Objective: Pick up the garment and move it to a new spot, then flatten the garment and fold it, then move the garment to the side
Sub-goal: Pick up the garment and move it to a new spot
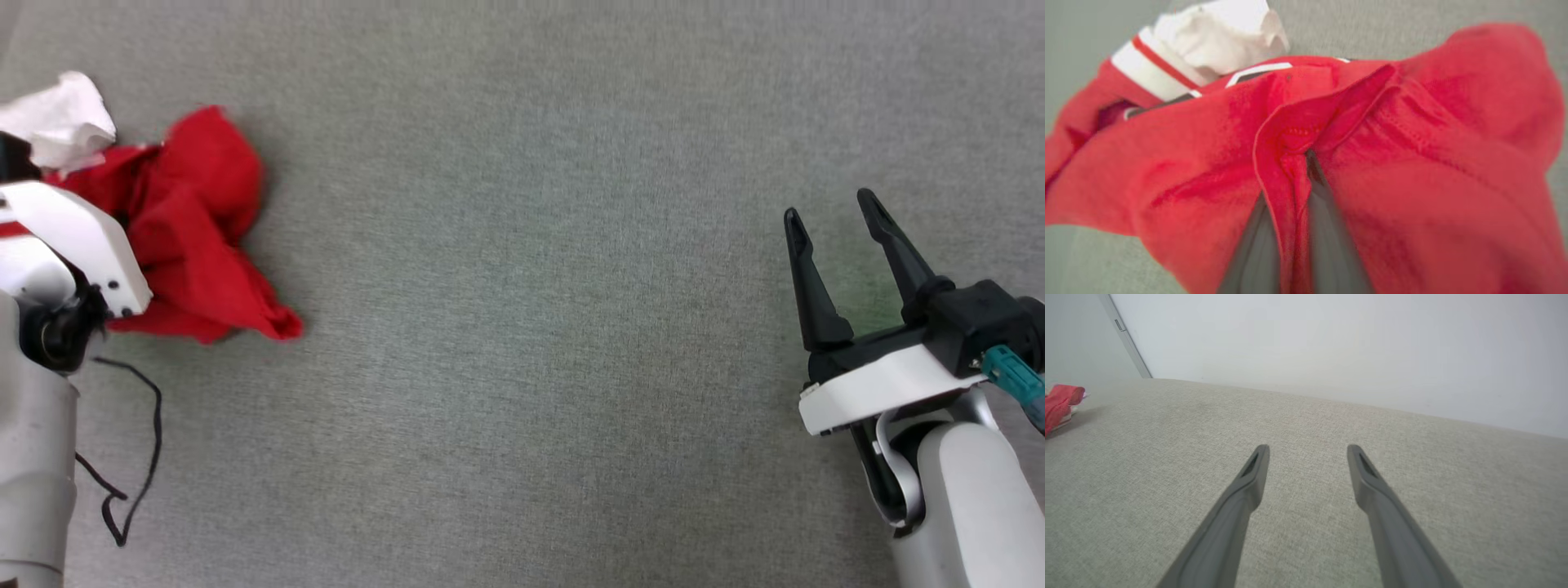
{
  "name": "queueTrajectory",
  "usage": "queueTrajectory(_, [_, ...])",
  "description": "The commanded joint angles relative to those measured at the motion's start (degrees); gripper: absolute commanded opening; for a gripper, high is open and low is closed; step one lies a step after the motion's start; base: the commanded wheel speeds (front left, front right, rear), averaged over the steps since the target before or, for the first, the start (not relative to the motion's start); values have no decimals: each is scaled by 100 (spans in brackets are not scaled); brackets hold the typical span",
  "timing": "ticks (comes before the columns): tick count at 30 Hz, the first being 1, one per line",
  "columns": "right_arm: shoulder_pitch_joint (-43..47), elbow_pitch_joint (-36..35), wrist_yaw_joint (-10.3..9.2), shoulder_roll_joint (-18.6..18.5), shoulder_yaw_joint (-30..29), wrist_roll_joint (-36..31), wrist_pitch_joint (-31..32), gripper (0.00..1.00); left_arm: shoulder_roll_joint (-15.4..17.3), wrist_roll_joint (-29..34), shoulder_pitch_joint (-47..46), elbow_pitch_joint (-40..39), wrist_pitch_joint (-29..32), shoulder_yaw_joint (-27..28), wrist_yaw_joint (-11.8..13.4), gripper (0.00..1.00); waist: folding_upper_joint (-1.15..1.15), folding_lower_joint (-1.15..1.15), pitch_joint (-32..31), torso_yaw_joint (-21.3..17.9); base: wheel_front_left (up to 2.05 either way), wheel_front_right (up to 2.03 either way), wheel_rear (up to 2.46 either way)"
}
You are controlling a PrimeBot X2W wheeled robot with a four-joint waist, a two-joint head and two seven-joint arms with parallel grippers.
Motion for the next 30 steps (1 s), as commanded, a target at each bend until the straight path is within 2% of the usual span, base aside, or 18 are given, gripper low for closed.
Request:
queueTrajectory(1, [74,-1,-2,17,-17,6,-16,100,50,61,-66,-63,-129,-1,45,0,0,-1,-160,32,0,0,0])
queueTrajectory(8, [383,37,-2,151,-180,-18,-32,100,47,570,-378,-381,-1886,-63,460,0,0,-1,-863,58,0,0,0])
queueTrajectory(9, [461,26,-2,194,-229,-22,-25,100,22,678,-448,-464,-2314,-90,535,0,0,-1,-1063,32,0,0,0])
queueTrajectory(14, [691,-40,-2,285,-358,-26,14,100,-180,811,-458,-715,-3058,-234,583,0,0,-1,-1492,-132,0,0,0])
queueTrajectory(23, [1035,-293,-2,379,-444,-39,195,100,-921,736,-60,-1294,-3230,-741,419,0,0,-1,-1907,-792,0,0,0])
queueTrajectory(30, [1165,-355,-2,395,-431,33,287,100,-1722,663,267,-1537,-3158,-1424,140,0,0,-1,-1961,-1473,0,0,0])
